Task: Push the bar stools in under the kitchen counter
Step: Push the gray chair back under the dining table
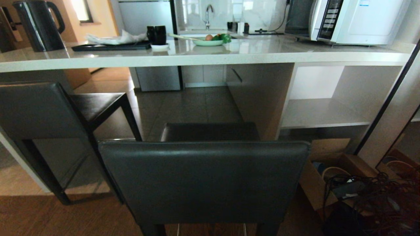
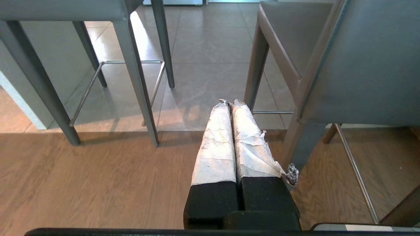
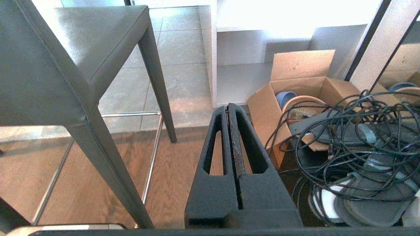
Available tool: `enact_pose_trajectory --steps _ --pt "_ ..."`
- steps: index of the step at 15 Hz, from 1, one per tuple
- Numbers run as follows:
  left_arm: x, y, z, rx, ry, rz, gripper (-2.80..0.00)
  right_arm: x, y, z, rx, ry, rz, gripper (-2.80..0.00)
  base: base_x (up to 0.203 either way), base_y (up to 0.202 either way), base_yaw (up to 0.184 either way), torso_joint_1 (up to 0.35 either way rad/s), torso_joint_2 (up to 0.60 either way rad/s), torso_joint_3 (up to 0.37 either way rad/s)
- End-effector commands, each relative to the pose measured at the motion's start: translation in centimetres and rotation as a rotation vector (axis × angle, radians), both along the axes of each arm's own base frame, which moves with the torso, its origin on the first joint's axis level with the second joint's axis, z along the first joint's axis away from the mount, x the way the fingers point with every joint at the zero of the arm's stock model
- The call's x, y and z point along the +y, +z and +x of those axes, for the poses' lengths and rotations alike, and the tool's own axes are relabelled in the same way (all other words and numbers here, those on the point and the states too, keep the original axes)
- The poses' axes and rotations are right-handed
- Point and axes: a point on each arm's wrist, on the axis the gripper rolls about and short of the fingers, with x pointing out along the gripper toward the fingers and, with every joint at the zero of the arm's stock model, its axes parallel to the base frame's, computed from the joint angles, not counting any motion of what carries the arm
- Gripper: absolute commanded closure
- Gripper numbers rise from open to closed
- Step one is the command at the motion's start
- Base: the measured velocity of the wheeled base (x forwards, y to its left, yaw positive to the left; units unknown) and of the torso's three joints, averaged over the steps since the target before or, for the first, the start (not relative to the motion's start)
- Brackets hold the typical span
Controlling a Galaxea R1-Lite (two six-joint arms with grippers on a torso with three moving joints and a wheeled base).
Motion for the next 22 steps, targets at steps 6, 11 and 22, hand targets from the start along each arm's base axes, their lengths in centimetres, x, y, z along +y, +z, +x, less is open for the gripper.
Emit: enact_pose_trajectory --steps 6,11,22 --pt "-0.1 6.9 -0.2 -0.092 -0.055 -0.056 0.00 0.1 5.9 1.3 0.047 0.062 0.024 0.00 0.000 0.000 0.000 0.000 0.00 0.000" --pt "-0.5 11.4 6.7 0.050 -0.150 -0.110 0.00 0.5 10.7 9.7 0.130 0.152 0.051 0.00 0.000 0.000 0.000 0.000 0.00 0.000" --pt "-3.8 6.5 16.9 0.189 -0.316 -0.093 0.00 9.9 8.2 21.6 0.169 0.387 0.031 0.00 0.000 0.000 0.000 0.000 0.00 0.000"
